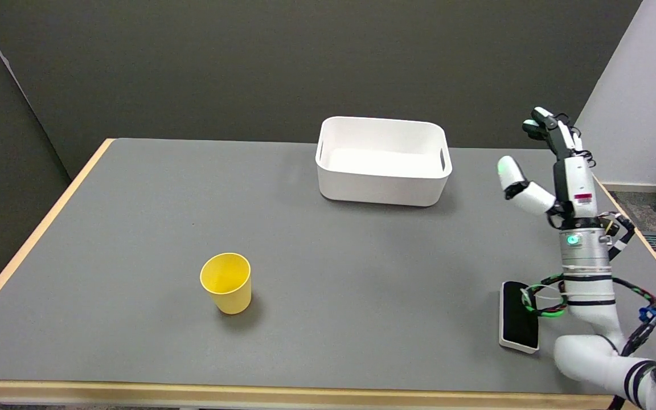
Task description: Pick up the blackboard eraser.
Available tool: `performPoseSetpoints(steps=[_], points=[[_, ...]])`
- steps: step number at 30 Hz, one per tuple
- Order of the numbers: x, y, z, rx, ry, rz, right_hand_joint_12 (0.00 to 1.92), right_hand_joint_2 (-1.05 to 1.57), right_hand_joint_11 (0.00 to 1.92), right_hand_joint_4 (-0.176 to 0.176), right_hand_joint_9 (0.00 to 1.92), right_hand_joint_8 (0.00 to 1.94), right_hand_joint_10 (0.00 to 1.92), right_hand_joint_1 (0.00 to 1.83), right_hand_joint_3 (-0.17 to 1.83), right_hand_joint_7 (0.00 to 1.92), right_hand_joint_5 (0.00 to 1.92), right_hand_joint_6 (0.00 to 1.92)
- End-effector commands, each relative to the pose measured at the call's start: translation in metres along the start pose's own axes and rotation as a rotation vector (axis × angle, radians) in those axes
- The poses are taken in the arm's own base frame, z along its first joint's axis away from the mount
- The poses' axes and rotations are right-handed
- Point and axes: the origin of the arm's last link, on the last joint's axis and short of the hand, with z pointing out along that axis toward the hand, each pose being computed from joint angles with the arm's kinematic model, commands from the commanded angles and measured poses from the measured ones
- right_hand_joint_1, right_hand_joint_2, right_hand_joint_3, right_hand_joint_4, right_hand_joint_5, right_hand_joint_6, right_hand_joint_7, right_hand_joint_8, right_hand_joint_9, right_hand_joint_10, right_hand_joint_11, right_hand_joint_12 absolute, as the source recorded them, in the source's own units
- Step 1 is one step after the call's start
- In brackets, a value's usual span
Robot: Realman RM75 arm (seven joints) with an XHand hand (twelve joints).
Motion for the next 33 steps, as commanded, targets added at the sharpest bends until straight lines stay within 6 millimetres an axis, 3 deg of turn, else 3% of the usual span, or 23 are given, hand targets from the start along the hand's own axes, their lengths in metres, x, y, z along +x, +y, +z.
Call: performPoseSetpoints(steps=[1, 6, 9, 14, 22, 33], points=[[-0.041, -0.112, -0.056, -0.368, 0.091, -0.663, 1.22, 0.7, 0.0, -0.128, 0.22, 0.61, 0.96, 0.55, 0.82, 0.36, 0.22, 0.45], [-0.037, -0.154, -0.078, -0.336, 0.159, -0.681, 1.26, 0.7, 0.04, -0.136, 0.25, 0.65, 1.0, 0.56, 0.81, 0.39, 0.24, 0.47], [-0.03, -0.17, -0.094, -0.285, 0.193, -0.717, 1.27, 0.71, 0.05, -0.137, 0.26, 0.66, 1.0, 0.56, 0.81, 0.39, 0.24, 0.48], [-0.025, -0.177, -0.128, -0.263, 0.171, -0.763, 1.29, 0.71, 0.07, -0.134, 0.28, 0.67, 1.03, 0.56, 0.82, 0.41, 0.25, 0.49], [-0.029, -0.163, -0.17, -0.318, 0.031, -0.853, 1.3, 0.7, 0.08, -0.133, 0.29, 0.68, 1.04, 0.56, 0.82, 0.42, 0.25, 0.5], [-0.029, -0.127, -0.19, -0.438, -0.044, -0.776, 1.31, 0.7, 0.08, -0.129, 0.3, 0.66, 1.04, 0.54, 0.81, 0.41, 0.24, 0.48]])
